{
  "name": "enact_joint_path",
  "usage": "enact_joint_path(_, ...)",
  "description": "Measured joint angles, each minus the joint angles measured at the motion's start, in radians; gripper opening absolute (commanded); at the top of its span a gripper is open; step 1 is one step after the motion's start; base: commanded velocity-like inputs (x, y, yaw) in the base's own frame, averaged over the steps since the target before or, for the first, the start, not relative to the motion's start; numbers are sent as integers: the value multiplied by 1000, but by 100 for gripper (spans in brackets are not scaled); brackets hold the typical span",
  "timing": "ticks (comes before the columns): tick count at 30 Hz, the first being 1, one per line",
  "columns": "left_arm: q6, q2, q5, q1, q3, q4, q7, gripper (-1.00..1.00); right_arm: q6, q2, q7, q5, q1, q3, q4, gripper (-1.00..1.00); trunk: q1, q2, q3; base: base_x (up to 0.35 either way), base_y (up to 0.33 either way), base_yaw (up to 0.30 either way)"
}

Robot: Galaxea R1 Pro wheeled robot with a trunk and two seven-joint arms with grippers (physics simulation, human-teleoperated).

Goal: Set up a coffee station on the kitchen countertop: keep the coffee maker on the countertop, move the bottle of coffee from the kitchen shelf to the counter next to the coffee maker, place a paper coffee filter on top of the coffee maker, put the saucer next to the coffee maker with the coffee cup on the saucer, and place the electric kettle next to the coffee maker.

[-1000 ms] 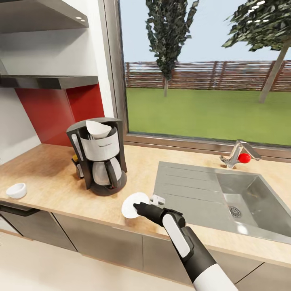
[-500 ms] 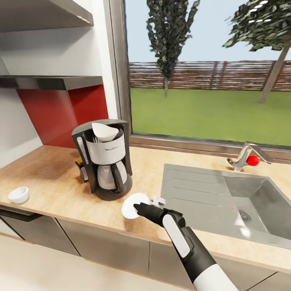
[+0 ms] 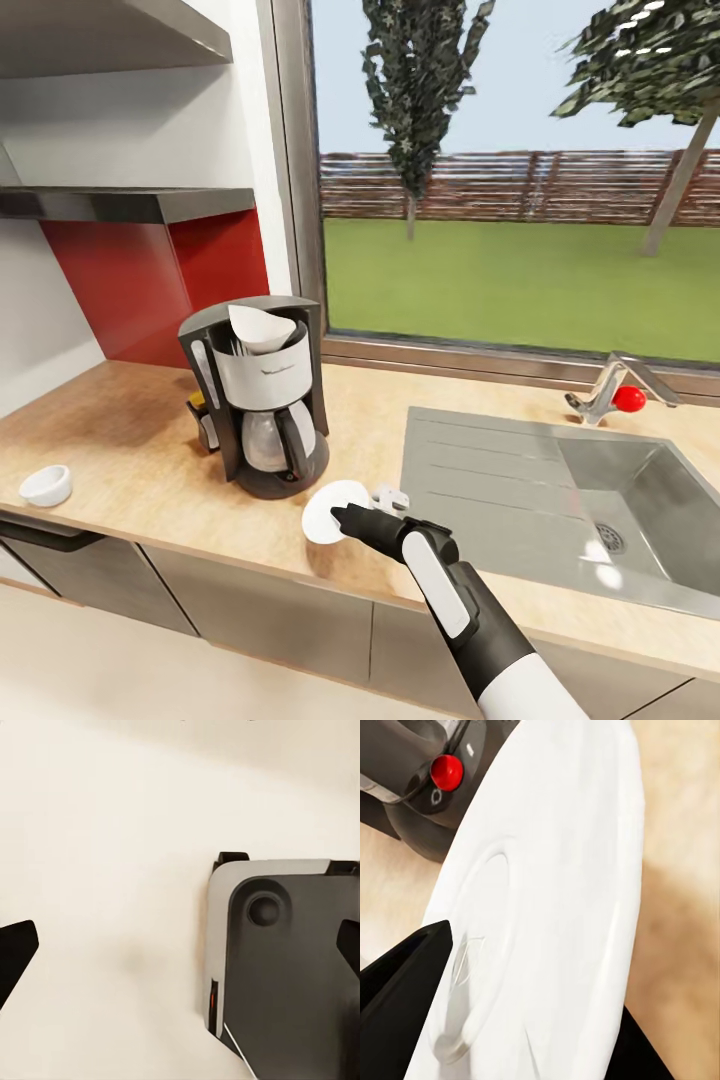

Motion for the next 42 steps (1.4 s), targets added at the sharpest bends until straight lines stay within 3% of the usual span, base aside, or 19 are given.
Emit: enact_joint_path(42,0,-2,0,1,-3,0,0,100,0,0,0,0,0,-20,45,-100,0,0,0,43,22,0)
